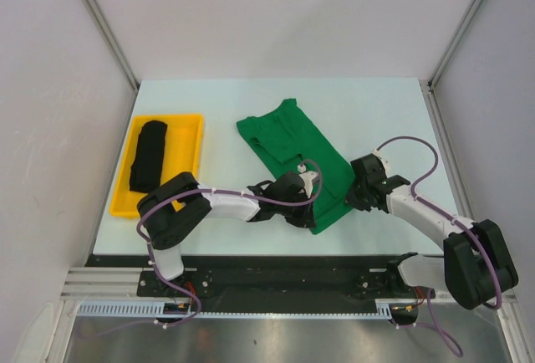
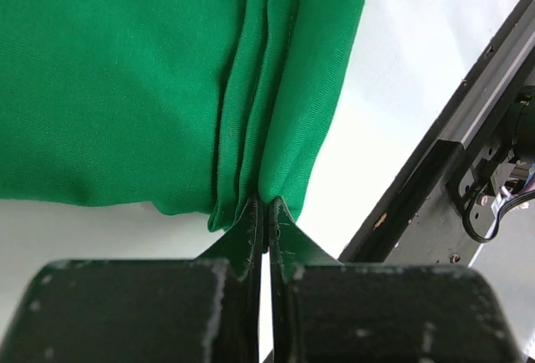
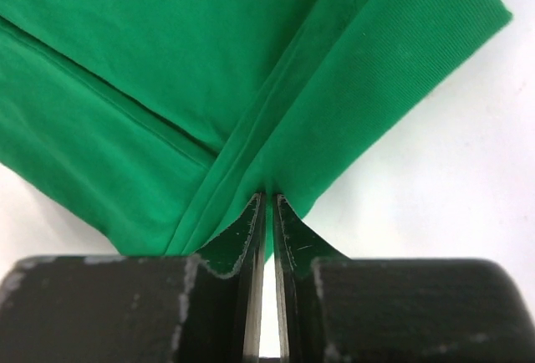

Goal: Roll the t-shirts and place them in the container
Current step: Roll the T-shirt to the center of the board.

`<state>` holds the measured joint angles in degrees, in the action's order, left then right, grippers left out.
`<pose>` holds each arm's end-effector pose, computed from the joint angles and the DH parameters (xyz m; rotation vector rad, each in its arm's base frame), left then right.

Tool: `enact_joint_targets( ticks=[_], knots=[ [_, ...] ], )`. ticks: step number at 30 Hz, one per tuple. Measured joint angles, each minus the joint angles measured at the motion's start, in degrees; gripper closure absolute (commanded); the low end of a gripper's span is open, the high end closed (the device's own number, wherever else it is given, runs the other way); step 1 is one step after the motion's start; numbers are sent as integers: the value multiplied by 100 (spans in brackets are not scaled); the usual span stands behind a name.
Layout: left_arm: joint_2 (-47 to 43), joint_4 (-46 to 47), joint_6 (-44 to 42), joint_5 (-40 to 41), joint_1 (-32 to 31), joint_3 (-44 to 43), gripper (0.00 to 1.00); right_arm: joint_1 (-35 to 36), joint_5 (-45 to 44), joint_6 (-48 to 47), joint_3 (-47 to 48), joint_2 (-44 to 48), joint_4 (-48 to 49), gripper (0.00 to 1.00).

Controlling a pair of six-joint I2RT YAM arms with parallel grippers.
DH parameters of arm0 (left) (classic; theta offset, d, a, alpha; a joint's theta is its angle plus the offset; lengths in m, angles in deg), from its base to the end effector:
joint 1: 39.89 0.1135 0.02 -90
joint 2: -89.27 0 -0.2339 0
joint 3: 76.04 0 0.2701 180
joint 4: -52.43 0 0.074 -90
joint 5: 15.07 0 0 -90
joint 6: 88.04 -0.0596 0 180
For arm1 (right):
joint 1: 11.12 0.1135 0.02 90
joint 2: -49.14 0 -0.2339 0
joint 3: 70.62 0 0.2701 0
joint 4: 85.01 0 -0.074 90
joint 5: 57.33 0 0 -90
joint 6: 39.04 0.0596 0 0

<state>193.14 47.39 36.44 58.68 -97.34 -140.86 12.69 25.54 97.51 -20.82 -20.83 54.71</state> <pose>0.1904 -0.3293 0.0791 0.6674 2.5004 -1.0429 0.2400 0.0978 0.1243 0.5625 2.5772 0.2665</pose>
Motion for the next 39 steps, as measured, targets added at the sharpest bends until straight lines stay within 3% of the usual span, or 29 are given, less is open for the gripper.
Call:
enact_joint_targets(
  ticks=[2,5,8,11,16,21,26,39],
  knots=[
    [0,-2,-2,2,0,0,88,0,9,-2,0,-114,68,88],
    [-4,-55,-20,20,0,-22,70,-4,9,2,0,-247,146,87],
    [-76,-192,-52,79,0,-66,60,-20,11,7,0,-326,214,87],
    [-289,-437,-153,247,0,-101,57,-28,15,28,0,-413,284,87],
    [-678,-787,-304,474,-7,-304,60,-76,83,46,0,-501,352,87],
    [-656,-927,-367,570,-55,-835,74,-153,190,63,0,-507,372,87],
    [-251,-616,-341,514,-127,-1287,83,-234,291,109,0,-511,372,87],
    [800,-15,20,256,-131,-1370,91,-358,470,149,0,-529,374,84]
  ],
)
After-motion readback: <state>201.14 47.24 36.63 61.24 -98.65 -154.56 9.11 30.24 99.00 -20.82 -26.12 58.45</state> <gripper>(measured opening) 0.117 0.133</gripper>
